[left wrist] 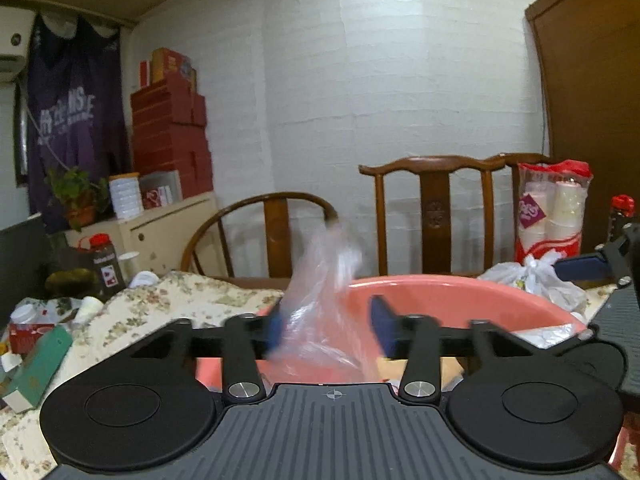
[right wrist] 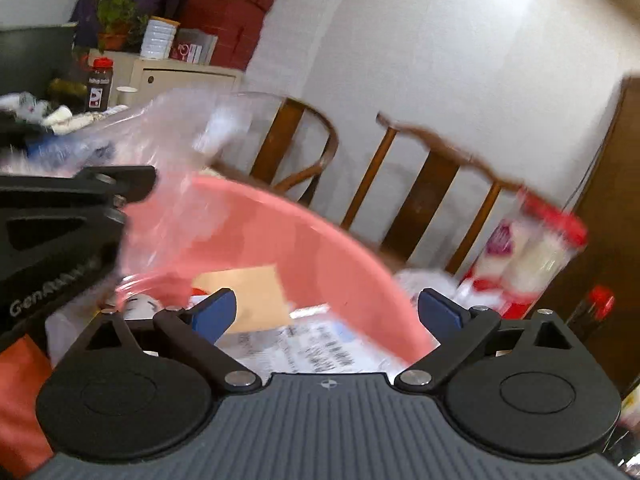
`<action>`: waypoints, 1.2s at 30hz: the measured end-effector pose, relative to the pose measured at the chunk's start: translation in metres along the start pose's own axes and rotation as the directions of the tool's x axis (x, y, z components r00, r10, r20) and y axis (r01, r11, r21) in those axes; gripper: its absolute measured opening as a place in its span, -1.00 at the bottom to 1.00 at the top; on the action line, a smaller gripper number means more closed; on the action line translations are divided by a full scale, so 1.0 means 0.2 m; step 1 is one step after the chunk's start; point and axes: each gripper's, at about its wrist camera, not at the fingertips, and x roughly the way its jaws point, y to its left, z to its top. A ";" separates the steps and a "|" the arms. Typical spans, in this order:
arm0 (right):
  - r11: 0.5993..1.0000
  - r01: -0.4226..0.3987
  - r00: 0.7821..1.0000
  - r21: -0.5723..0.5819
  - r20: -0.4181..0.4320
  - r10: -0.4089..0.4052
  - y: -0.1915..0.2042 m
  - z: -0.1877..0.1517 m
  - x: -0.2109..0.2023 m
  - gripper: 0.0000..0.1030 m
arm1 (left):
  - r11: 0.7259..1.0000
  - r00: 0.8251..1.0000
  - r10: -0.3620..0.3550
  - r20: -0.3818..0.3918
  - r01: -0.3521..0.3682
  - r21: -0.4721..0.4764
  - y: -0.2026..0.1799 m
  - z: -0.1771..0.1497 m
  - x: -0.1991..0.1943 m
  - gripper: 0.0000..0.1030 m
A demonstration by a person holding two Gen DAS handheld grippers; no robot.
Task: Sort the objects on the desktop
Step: 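Open the left tool to drop the bag into the pink basin, then move the left tool back over the table pile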
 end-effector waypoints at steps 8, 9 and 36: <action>0.998 0.014 0.999 0.060 0.028 -0.015 -0.03 0.00 -0.09 1.00 | 1.000 0.998 0.022 0.060 -0.022 -0.006 -0.02 0.03 -0.08 0.53; 0.997 0.051 0.997 0.057 0.060 -0.055 -0.05 -0.01 -0.08 1.00 | 1.000 0.998 0.016 0.065 -0.016 -0.004 -0.03 0.04 -0.09 0.53; 0.846 0.403 0.899 0.348 0.023 -0.438 -0.55 -0.48 -0.52 1.00 | 0.966 0.958 -0.257 0.129 0.256 0.025 -0.64 0.04 -0.43 0.67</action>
